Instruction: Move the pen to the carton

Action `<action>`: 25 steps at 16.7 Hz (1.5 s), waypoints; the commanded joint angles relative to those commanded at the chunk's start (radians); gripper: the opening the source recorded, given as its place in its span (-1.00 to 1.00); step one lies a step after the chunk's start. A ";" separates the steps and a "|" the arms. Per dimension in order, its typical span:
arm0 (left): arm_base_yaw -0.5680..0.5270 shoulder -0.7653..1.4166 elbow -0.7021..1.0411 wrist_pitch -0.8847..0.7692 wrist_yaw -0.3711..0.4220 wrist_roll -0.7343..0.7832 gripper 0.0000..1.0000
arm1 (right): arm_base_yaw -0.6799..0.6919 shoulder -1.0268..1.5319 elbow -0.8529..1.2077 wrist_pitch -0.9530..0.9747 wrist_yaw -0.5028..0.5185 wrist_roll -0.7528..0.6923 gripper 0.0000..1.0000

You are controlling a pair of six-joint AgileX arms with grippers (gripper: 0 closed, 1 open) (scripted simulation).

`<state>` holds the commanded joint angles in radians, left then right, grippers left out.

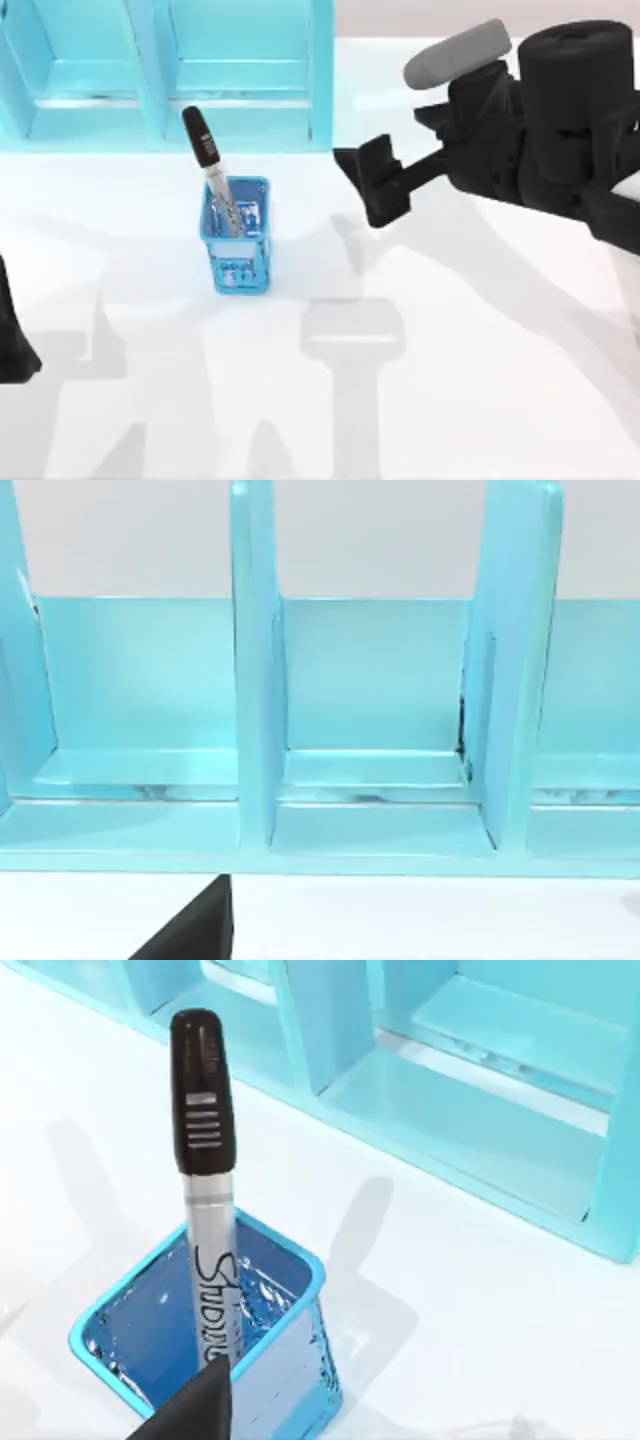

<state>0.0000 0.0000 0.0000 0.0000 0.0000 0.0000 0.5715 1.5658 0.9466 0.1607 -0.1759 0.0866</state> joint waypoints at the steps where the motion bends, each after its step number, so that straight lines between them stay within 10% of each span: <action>1: 0.000 0.000 0.000 0.000 0.000 0.000 1.00 | 0.027 0.075 0.045 0.007 -0.008 0.004 1.00; 25: 0.000 0.000 0.000 0.000 0.000 0.000 1.00 | 0.172 0.720 0.560 0.047 0.007 0.043 1.00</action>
<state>0.0000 0.0000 0.0000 0.0000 0.0000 0.0000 0.7432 2.2863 1.5065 0.2073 -0.1690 0.1297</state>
